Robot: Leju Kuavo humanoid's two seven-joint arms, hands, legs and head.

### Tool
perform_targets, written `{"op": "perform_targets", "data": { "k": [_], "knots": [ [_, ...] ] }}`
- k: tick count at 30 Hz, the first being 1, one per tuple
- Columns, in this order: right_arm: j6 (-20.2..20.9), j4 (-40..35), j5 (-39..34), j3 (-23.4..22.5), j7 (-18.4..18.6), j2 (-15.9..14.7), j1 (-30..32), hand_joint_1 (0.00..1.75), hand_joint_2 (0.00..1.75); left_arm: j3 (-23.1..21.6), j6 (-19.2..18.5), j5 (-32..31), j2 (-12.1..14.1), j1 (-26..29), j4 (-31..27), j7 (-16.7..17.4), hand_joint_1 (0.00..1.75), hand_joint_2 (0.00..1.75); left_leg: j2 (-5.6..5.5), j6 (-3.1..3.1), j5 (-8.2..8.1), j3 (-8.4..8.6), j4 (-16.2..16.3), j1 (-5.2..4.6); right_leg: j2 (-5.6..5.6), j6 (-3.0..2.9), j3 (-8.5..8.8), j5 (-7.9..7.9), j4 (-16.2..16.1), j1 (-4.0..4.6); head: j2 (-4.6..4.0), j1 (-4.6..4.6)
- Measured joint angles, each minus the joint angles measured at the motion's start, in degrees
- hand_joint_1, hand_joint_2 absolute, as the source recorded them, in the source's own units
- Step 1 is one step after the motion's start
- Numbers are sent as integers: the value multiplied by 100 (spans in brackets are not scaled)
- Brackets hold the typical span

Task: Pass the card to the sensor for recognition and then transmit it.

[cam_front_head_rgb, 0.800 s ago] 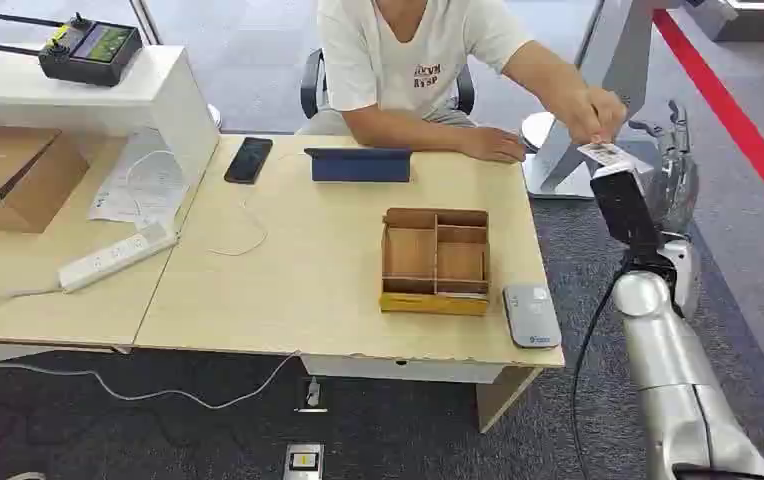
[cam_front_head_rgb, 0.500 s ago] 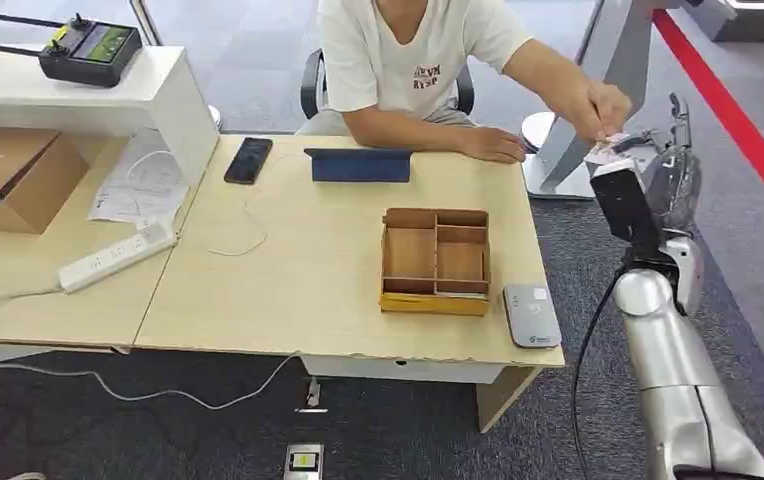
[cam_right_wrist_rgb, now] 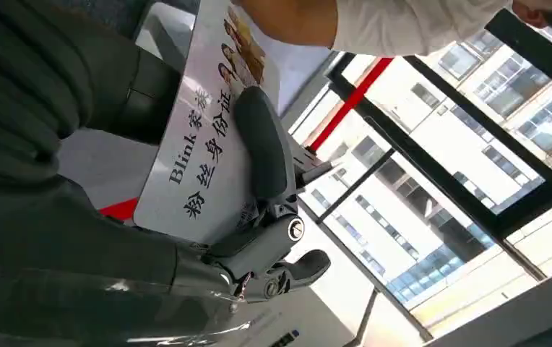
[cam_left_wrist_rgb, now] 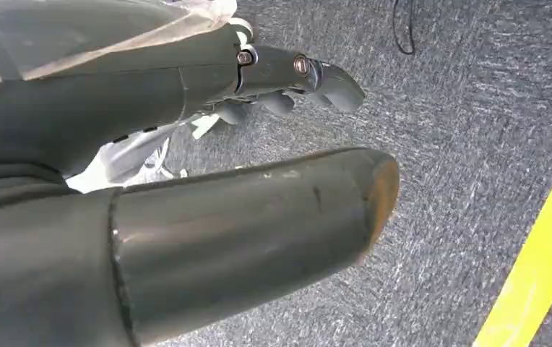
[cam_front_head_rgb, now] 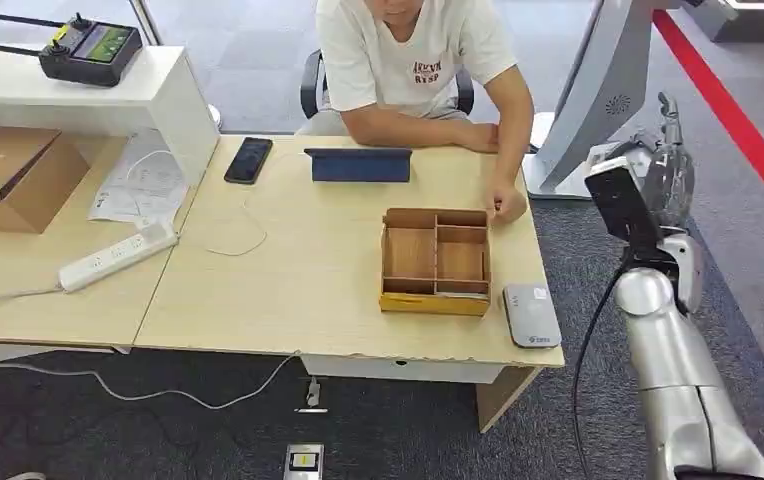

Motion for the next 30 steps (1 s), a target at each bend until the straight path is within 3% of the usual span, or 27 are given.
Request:
{"op": "perform_targets", "data": {
  "k": [16, 22, 30],
  "knots": [
    [1471, 247, 413, 81, 107, -378, 369, 175, 175, 0, 0, -48, -7, 6, 0, 22, 0, 0, -1, 0, -1, -2, 0, 0, 0, 0, -2, 0, -1, 0, -2, 0],
    [1622, 326, 977, 365, 221, -435, 666, 175, 175, 18, -22, 31, -7, 6, 0, 90, 0, 0, -1, 0, -1, -4, -1, 3, 1, 0, -3, 0, 0, 3, 0, -2],
    [1578, 616, 1184, 804, 254, -284, 780, 175, 175, 44, -22, 28, -9, 8, 0, 107, 0, 0, -1, 0, 0, -4, -1, 4, 0, -1, -2, 0, 0, 4, 0, -2]
  ]
}}
